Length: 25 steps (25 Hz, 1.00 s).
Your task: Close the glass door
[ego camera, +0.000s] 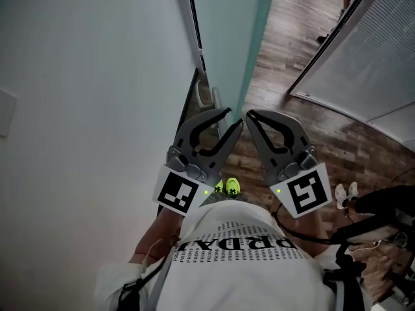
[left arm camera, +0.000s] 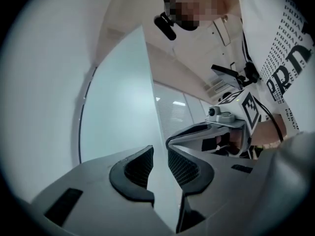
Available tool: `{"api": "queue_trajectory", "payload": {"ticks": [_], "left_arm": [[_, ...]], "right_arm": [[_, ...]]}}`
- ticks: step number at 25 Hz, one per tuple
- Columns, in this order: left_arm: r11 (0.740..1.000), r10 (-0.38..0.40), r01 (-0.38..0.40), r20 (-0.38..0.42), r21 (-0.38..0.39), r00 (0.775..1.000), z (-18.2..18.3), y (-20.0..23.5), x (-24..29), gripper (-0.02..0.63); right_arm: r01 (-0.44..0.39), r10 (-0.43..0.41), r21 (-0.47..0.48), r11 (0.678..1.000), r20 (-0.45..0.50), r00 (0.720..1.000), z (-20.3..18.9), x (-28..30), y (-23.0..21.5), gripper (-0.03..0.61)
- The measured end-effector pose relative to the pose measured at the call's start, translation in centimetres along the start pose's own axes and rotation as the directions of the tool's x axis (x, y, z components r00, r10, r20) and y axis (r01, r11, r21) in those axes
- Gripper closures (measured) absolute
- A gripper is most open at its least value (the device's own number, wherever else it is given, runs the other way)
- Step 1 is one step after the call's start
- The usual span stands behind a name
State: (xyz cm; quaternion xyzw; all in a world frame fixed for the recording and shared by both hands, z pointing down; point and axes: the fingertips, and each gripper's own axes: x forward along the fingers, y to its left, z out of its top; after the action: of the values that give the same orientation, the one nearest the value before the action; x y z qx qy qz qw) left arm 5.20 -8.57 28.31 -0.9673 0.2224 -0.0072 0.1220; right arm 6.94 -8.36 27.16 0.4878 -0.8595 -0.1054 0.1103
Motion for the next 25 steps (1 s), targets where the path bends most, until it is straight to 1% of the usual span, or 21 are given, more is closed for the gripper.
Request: {"api": "queue_trajectory", "payload": {"ticks": [3, 5, 9, 13, 15, 18, 21, 25], "left_arm": [[0.997, -0.071, 0.071, 0.037, 0.006, 0.997, 0.4, -1.5, 3.3, 0.52], [0.994, -0.105, 0.105, 0.06, 0.01, 0.993, 0.5, -1.9, 4.9, 0.52], [0.99, -0.137, 0.138, 0.071, -0.005, 0.988, 0.3, -2.2, 6.5, 0.521], [0.984, -0.18, 0.179, 0.089, 0.016, 0.98, 0.7, -2.6, 7.2, 0.522], [0.982, -0.187, 0.185, 0.085, 0.028, 0.979, 0.8, -2.6, 7.1, 0.522], [0.986, -0.165, 0.164, 0.079, 0.027, 0.983, 0.4, -2.4, 6.1, 0.522], [0.99, -0.139, 0.136, 0.099, 0.037, 0.985, 0.3, -2.3, 5.2, 0.522], [0.993, -0.117, 0.114, 0.125, 0.034, 0.985, 0.2, -2.2, 4.8, 0.522]], "right_arm": [[0.095, -0.096, -0.041, 0.995, -0.033, 0.995, -1.1, -1.3, -2.5, 0.58], [0.147, -0.15, -0.043, 0.988, -0.054, 0.987, -1.8, -2.1, -3.8, 0.58], [0.182, -0.184, -0.028, 0.983, -0.092, 0.979, -3.1, -2.7, -4.6, 0.58], [0.215, -0.217, -0.031, 0.976, -0.095, 0.972, -3.3, -3.1, -5.3, 0.58], [0.213, -0.217, -0.046, 0.976, -0.089, 0.972, -3.0, -3.0, -5.4, 0.58], [0.184, -0.189, -0.069, 0.981, -0.088, 0.978, -2.8, -2.6, -4.7, 0.58], [0.15, -0.157, -0.096, 0.984, -0.08, 0.984, -2.6, -2.4, -3.9, 0.58], [0.124, -0.134, -0.125, 0.984, -0.08, 0.988, -2.5, -2.5, -3.6, 0.58]]}}
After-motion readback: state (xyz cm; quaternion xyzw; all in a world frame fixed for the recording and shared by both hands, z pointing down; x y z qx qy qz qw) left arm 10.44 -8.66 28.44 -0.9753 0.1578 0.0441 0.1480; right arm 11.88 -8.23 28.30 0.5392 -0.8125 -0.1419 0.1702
